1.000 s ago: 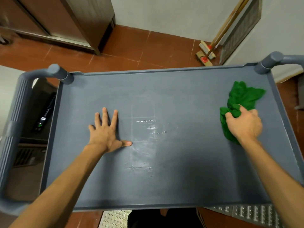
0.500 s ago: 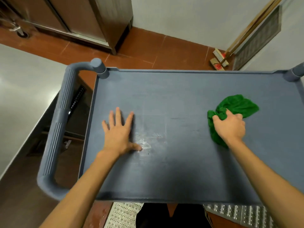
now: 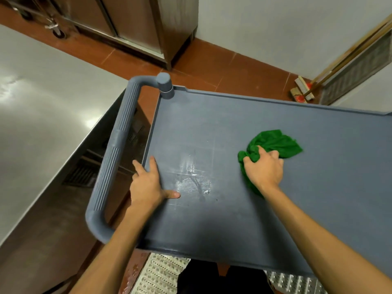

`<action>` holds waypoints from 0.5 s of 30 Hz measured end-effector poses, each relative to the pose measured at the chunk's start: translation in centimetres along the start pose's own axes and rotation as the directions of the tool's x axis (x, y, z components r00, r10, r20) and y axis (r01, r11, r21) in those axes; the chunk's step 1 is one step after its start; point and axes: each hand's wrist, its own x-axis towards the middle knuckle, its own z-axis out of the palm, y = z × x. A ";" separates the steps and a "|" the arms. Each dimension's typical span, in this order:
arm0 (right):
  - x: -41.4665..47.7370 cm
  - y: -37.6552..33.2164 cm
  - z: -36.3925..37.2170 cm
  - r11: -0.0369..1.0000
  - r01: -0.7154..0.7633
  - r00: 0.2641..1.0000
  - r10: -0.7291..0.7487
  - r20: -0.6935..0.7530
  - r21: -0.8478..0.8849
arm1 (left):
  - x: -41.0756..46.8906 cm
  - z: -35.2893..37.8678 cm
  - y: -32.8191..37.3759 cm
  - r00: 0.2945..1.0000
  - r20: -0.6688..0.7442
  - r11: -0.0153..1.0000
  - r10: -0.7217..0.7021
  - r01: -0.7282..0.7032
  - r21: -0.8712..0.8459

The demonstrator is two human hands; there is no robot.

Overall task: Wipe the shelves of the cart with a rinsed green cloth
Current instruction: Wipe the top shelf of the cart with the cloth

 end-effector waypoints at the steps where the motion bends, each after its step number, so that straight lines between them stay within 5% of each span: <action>1: -0.7 -1.4 0.8 0.999 0.042 0.999 -0.042 0.020 -0.002 | 0.0 0.0 -0.3 1.000 0.000 0.999 0.016 -0.016 -0.034; 4: -2.9 -5.6 3.1 0.980 0.196 0.977 -0.195 0.088 -0.013 | 0.1 0.4 -2.0 0.999 -0.006 0.944 0.049 -0.048 -0.328; 7: -5.7 -9.0 5.0 0.927 0.374 0.917 -0.363 0.163 -0.038 | -0.3 0.4 -2.7 0.999 -0.038 0.732 0.016 -0.037 -0.680; 12: -10.5 -11.9 6.7 0.802 0.597 0.771 -0.562 0.299 -0.034 | -0.3 0.0 -1.9 0.999 -0.014 0.649 -0.034 0.011 -0.761; 15: -12.8 -12.1 7.0 0.660 0.749 0.626 -0.678 0.385 -0.056 | 0.2 0.1 -3.0 0.999 0.017 0.499 -0.040 0.034 -0.866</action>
